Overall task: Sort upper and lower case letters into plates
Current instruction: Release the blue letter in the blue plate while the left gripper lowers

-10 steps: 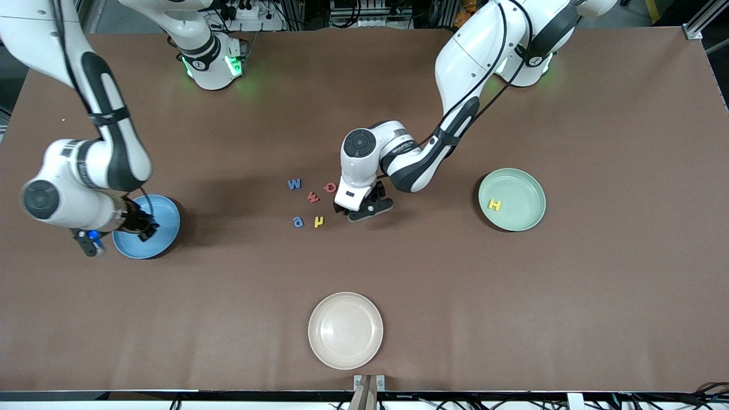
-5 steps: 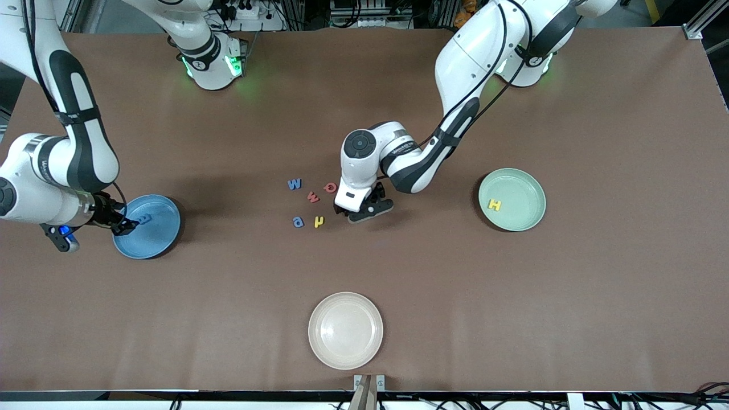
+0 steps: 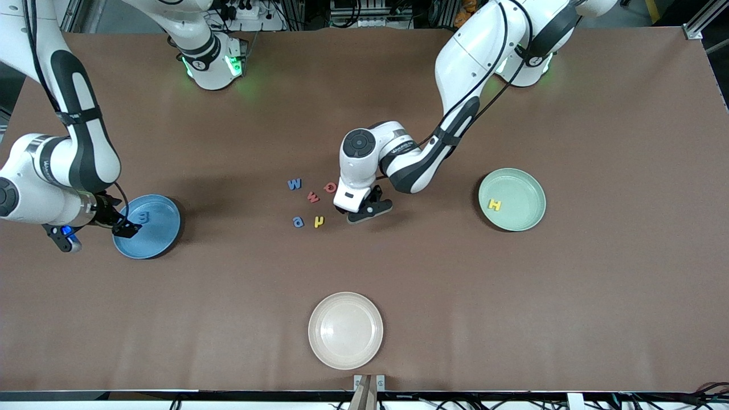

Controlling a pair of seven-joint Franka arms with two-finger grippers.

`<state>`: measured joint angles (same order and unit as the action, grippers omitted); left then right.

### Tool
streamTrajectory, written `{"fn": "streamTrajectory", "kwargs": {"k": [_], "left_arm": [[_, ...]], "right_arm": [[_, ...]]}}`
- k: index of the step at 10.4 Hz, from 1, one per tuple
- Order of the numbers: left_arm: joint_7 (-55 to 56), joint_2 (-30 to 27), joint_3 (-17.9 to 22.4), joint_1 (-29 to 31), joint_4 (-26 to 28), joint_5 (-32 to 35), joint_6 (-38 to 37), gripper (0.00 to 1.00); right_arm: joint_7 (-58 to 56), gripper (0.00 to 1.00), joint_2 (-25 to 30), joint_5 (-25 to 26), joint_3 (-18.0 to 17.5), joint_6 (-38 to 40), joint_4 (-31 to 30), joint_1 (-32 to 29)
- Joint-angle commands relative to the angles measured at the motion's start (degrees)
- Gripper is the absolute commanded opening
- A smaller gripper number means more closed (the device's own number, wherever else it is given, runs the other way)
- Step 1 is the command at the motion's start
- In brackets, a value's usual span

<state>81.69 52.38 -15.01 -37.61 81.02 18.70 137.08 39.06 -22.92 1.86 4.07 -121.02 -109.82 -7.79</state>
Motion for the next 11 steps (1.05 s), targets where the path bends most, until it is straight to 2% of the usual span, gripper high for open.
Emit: {"fn": "streamTrajectory", "kwargs": {"k": [1, 4, 5, 9, 11], "left_arm": [[2.07, 1.15, 0.51, -0.63, -1.04, 0.99, -0.32, 0.45], [3.21, 1.24, 0.51, -0.63, -1.3, 0.99, -0.32, 0.46], [4.17, 1.15, 0.42, -0.63, -1.3, 0.64, -0.41, 0.51], [4.18, 0.79, -0.11, -0.63, -1.21, 0.46, -2.87, 0.51], [4.27, 0.8, -0.11, -0.63, -1.12, -2.41, -3.91, 0.51]], "right_arm": [[0.31, 1.0, 0.51, 0.07, -0.38, 0.52, -0.13, 0.14], [0.31, 1.0, 0.6, -0.02, -0.47, 0.52, -0.22, 0.14], [0.31, 1.0, 0.51, -0.02, -0.56, 0.52, -0.22, 0.14], [0.31, 1.0, 0.51, -0.02, -0.56, 0.52, -0.22, 0.32], [0.31, 1.0, 0.6, -0.02, -0.56, 0.52, -0.31, 0.32]]}}
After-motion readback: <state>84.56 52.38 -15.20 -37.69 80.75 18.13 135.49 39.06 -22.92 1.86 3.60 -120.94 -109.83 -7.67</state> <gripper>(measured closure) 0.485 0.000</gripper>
